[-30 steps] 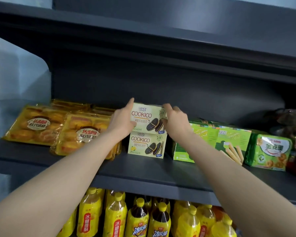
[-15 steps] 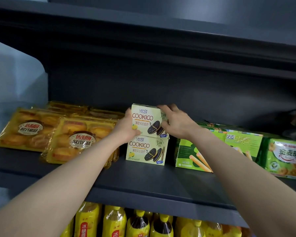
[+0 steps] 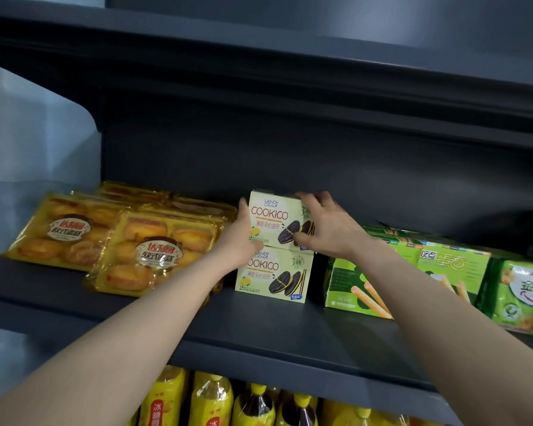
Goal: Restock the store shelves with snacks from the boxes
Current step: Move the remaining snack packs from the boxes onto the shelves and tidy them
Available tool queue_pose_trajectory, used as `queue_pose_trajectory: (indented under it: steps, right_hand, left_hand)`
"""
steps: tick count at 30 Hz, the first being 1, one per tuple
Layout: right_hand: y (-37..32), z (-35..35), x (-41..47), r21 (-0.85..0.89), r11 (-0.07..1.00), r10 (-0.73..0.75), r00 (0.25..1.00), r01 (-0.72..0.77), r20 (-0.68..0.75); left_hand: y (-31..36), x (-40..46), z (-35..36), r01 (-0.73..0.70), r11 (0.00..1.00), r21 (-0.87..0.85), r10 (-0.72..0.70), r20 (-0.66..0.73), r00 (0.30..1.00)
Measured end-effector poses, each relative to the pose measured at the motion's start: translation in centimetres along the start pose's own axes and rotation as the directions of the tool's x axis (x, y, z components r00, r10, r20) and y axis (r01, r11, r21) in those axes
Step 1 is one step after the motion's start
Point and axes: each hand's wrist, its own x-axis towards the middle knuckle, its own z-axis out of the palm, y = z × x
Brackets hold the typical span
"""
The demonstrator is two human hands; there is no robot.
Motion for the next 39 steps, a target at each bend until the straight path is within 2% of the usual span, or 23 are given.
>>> queue_pose_trajectory:
  steps: [3,6,9,12,15,17,18,22,30,34,37,39]
  right_hand:
    - [-1.4,0.0,-0.9,-0.137,0.989,0.034,0.993,-0.049,-0.116]
    - [-4.6,0.4,-2.6,-0.144,0.986,0.032,0.947,-0.082,-0.320]
    - [-9.3,2.0,-4.3,-0.188,0.982,-0.065,0.900,-0.019,-0.432]
    - [-14.1,4.5,-5.5,-0.230,0.971,-0.156,0.913,0.072,-0.376]
    - [-17.9,7.2,-6.1,-0.251,0.960,-0.189,0.950,0.126,-0.247]
    - [-19.2,8.5,-6.0,-0.280,0.950,-0.198,0.961,0.139,-0.195]
    - [-19.5,8.9,-5.7,-0.285,0.949,-0.195,0.964,0.139,-0.180]
    - [-19.8,9.3,-4.8,-0.284,0.951,-0.159,0.981,0.122,-0.111]
    - [-19.6,9.3,-1.4,-0.319,0.943,-0.082,0.995,0.094,0.050]
    - [-20.2,9.8,0.0,-0.365,0.928,-0.084,0.996,0.074,-0.013]
    - [-19.9,10.1,1.5,-0.389,0.919,-0.087,0.996,0.065,-0.038]
    - [-19.6,9.7,3.0,-0.338,0.939,-0.117,0.983,0.062,-0.144]
  left_hand:
    - [0.2,-2.1,-1.4,-0.163,0.973,0.163,0.168,-0.016,0.986]
    - [-0.7,-4.6,-4.3,-0.387,0.866,0.316,0.407,0.003,0.913]
    - [-3.6,-6.5,-7.8,-0.435,0.774,0.459,0.487,0.007,0.874]
    - [-7.3,-8.4,-11.6,-0.375,0.731,0.570,0.437,0.030,0.899]
    - [-11.3,-9.2,-15.2,-0.200,0.760,0.619,0.199,0.072,0.977]
    - [-13.4,-9.2,-16.5,-0.122,0.797,0.592,0.039,0.151,0.988]
    - [-14.0,-9.2,-16.7,-0.114,0.810,0.575,0.004,0.190,0.982]
    - [-14.5,-9.5,-15.3,-0.178,0.850,0.495,0.067,0.234,0.970]
    - [-14.9,-6.7,-12.6,-0.183,0.810,0.558,0.147,0.109,0.983]
    - [-14.5,-4.9,-11.9,-0.218,0.680,0.700,0.274,0.034,0.961]
    - [-14.0,-3.3,-11.7,-0.230,0.634,0.738,0.248,0.087,0.965]
    - [-13.8,-2.2,-12.0,-0.238,0.624,0.744,0.230,0.116,0.966]
